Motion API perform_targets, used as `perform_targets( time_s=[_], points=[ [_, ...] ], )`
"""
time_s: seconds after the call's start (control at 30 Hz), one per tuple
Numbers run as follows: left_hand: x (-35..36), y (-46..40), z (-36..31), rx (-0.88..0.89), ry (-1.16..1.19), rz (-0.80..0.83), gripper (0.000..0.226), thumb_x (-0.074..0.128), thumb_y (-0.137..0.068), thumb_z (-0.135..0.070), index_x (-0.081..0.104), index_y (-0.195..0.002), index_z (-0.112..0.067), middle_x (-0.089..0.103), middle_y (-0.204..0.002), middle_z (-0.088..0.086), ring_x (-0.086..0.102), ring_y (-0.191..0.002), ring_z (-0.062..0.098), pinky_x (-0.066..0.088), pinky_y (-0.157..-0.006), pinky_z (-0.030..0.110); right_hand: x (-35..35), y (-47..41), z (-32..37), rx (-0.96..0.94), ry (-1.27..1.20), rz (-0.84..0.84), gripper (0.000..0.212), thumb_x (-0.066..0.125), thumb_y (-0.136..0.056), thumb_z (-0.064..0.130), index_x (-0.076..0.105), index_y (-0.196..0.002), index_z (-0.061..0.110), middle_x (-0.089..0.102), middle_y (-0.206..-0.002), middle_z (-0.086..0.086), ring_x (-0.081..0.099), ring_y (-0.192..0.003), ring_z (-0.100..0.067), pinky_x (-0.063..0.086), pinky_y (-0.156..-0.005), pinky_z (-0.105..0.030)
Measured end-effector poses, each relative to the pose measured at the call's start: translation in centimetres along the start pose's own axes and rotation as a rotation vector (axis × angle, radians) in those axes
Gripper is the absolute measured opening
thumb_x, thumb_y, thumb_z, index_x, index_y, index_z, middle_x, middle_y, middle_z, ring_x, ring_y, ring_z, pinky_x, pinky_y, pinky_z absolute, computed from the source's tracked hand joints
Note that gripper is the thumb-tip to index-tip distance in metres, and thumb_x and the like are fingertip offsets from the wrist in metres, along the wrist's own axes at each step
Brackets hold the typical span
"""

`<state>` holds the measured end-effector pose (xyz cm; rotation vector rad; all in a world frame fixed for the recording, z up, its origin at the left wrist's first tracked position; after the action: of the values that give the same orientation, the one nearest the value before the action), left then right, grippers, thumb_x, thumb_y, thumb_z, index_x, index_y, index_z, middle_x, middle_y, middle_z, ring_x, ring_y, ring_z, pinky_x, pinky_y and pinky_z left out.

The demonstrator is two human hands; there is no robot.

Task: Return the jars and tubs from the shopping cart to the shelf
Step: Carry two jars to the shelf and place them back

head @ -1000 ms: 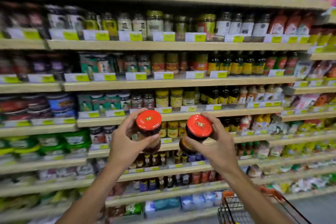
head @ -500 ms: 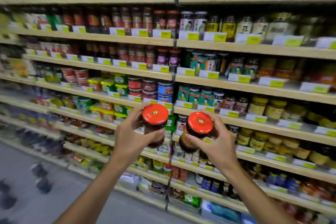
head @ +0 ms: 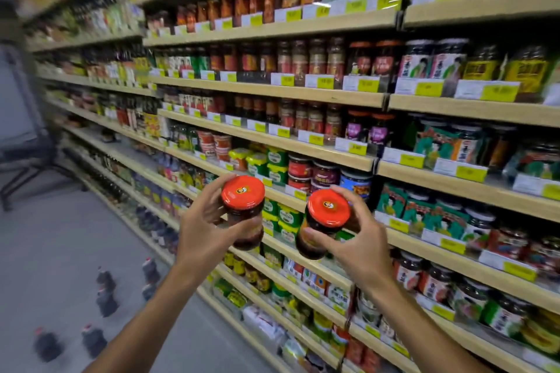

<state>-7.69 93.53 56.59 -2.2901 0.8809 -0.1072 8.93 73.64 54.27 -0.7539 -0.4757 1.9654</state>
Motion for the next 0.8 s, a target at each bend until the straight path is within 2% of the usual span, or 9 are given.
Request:
perform_targets(
  time_s=[0.07,0.17,0.3,0.43,0.5,0.67,0.8],
  points=[
    [-0.5,-0.9,0.5,-0.001,-0.014,-0.047,0.083,0.093,-0.063,-0.012,0.058,-0.137,-0.026,0.068,-0.131,-0.004,0.065,-0.121,0.011,0.054,-0.096,0.022,0.9,-1.8,-0.5,-0.013,-0.024,0.026,0.085,0.089,-0.064,0.053,0.049,-0.138,0.049,0.055,-0.122,0.038,0.055,-0.113,0.017,0.044,-0.090,-0.003],
    [-1.6,-1.9,2.0,0.006,-0.051,-0.096,0.084,0.094,-0.062,-0.018,0.057,-0.138,-0.027,0.067,-0.133,-0.004,0.064,-0.123,0.013,0.054,-0.102,0.036,2.5,-3.9,-1.0,-0.047,-0.049,0.061,0.083,0.090,-0.064,0.049,0.050,-0.137,0.046,0.054,-0.117,0.046,0.055,-0.110,0.020,0.044,-0.089,-0.001],
    [-3.5,-3.4,4.1,-0.012,-0.062,-0.126,0.084,0.093,-0.062,-0.019,0.057,-0.138,-0.030,0.067,-0.133,-0.002,0.064,-0.123,0.014,0.055,-0.101,0.044,5.3,-5.9,-1.4,-0.049,-0.060,0.077,0.083,0.090,-0.062,0.050,0.053,-0.136,0.042,0.059,-0.121,0.033,0.058,-0.110,0.015,0.047,-0.091,-0.006],
    [-6.4,-5.5,7.1,-0.010,-0.041,-0.131,0.086,0.097,-0.063,-0.026,0.057,-0.138,-0.031,0.067,-0.133,0.000,0.065,-0.123,0.017,0.055,-0.100,0.048,9.3,-8.0,-1.6,-0.059,-0.055,0.089,0.082,0.092,-0.063,0.047,0.054,-0.136,0.040,0.060,-0.121,0.033,0.059,-0.111,0.013,0.047,-0.091,-0.007],
    [-8.3,-6.8,8.8,-0.019,-0.037,-0.119,0.087,0.097,-0.061,-0.034,0.056,-0.138,-0.034,0.067,-0.134,0.000,0.064,-0.124,0.019,0.054,-0.102,0.049,11.6,-9.1,-1.6,-0.056,-0.048,0.082,0.083,0.093,-0.063,0.045,0.054,-0.136,0.040,0.060,-0.122,0.032,0.060,-0.112,0.012,0.049,-0.092,-0.009],
    [-14.0,-10.5,12.9,-0.024,-0.052,-0.087,0.086,0.094,-0.059,-0.024,0.057,-0.136,-0.034,0.068,-0.130,-0.002,0.066,-0.120,0.014,0.056,-0.101,0.044,18.5,-12.3,-0.7,-0.054,-0.022,0.043,0.083,0.092,-0.062,0.047,0.053,-0.134,0.043,0.060,-0.124,0.028,0.059,-0.114,0.010,0.050,-0.093,-0.012],
    [-18.0,-13.9,16.1,-0.049,-0.048,0.001,0.083,0.094,-0.059,-0.024,0.057,-0.132,-0.035,0.068,-0.128,-0.007,0.068,-0.116,0.010,0.057,-0.098,0.040,23.6,-14.4,0.1,-0.027,-0.007,0.025,0.080,0.091,-0.061,0.048,0.052,-0.130,0.045,0.057,-0.120,0.040,0.059,-0.112,0.013,0.049,-0.090,-0.009]
  ],
)
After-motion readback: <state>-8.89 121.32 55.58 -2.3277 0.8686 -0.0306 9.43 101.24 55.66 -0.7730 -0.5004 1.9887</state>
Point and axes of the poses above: each hand's wrist, its own y-axis away from the middle knuckle, its own x-axis out of the palm, z = x × y, the point moved 2 cm from there along -y, towards the middle knuckle
